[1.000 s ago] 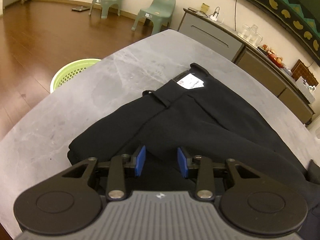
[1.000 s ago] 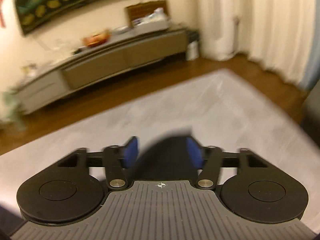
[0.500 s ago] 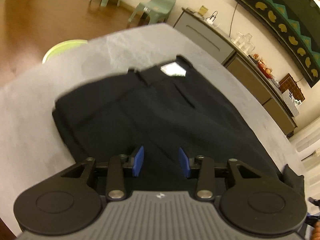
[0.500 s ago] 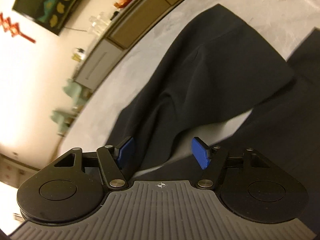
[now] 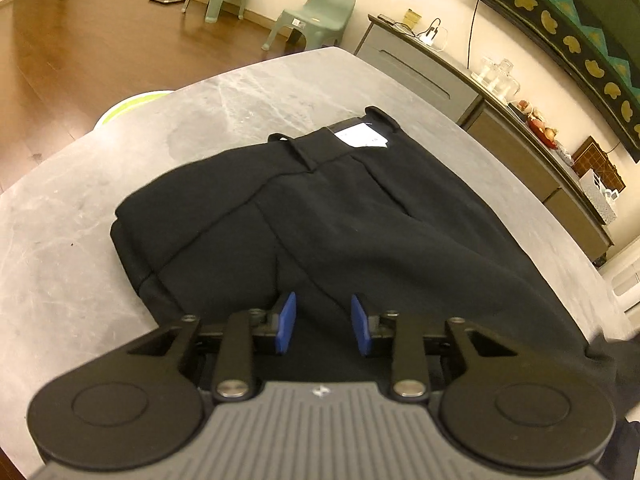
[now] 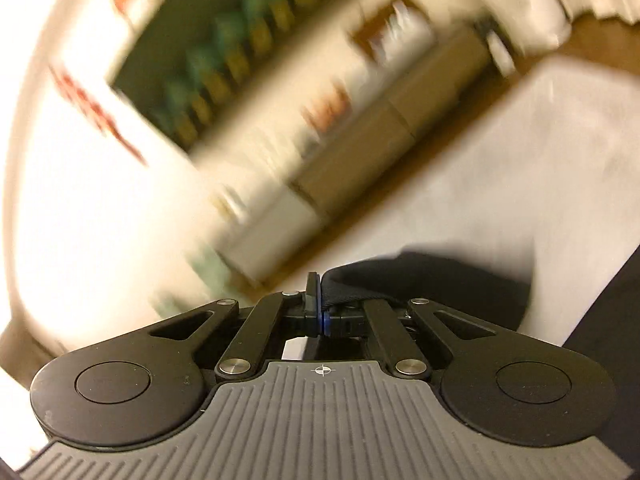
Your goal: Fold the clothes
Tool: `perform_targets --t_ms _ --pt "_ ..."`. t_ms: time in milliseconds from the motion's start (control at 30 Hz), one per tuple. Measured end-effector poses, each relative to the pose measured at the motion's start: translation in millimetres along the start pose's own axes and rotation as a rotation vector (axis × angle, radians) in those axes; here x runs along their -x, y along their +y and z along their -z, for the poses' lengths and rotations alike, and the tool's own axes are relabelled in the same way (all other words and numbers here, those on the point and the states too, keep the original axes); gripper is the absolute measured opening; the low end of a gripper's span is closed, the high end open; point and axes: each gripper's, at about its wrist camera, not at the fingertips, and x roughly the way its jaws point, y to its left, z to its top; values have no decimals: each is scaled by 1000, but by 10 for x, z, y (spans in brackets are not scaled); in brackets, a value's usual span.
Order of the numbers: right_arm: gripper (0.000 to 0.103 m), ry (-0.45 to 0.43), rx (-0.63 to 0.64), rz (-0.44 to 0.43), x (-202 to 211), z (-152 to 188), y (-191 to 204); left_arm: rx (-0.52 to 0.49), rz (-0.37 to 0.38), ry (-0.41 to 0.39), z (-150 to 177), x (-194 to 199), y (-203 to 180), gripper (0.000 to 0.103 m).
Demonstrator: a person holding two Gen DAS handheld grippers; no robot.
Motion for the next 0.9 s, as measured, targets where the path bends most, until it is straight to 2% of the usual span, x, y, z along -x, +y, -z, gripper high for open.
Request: perform_targets --t_ms 33,100,200,300,400,467,500,533,567,633,667,800,867,900 --pt "0 -46 -11 -15 285 -63 48 4 0 1 -4 4 8 28" --pt "0 -67 2 39 649 0 6 14 -1 4 -11 14 21 28" --pt "0 -32 34 206 819 316 -197 28 -12 -1 -1 77 65 28" --pt "0 44 7 297 926 753 -555 12 -59 -15 47 180 127 31" --pt "0 119 -69 299 989 1082 -901 10 -65 -16 92 245 213 33" --pt "0 137 -61 287 1004 1114 -973 9 -55 -12 117 279 248 34" --pt "4 136 -46 282 1037 1123 -964 3 -47 -9 130 291 236 37" --pt "14 134 -30 279 1071 1131 -951 -6 -42 -6 146 294 212 38" --pt "18 126 -63 274 1092 1142 -998 -15 -37 -4 161 298 188 38" --pt "44 110 -137 264 1131 1163 -1100 -35 -31 -1 193 302 137 39" --pt "47 102 -175 259 1151 1174 -1151 -50 -38 -3 209 297 107 40" --pt "51 89 -315 235 1050 1082 -1394 -109 -64 -13 272 278 -14 44" --pt "52 84 -342 261 971 1012 -1465 -134 -75 -18 301 268 -66 44" --pt "45 90 -344 260 919 973 -1483 -136 -75 -21 306 267 -65 44"
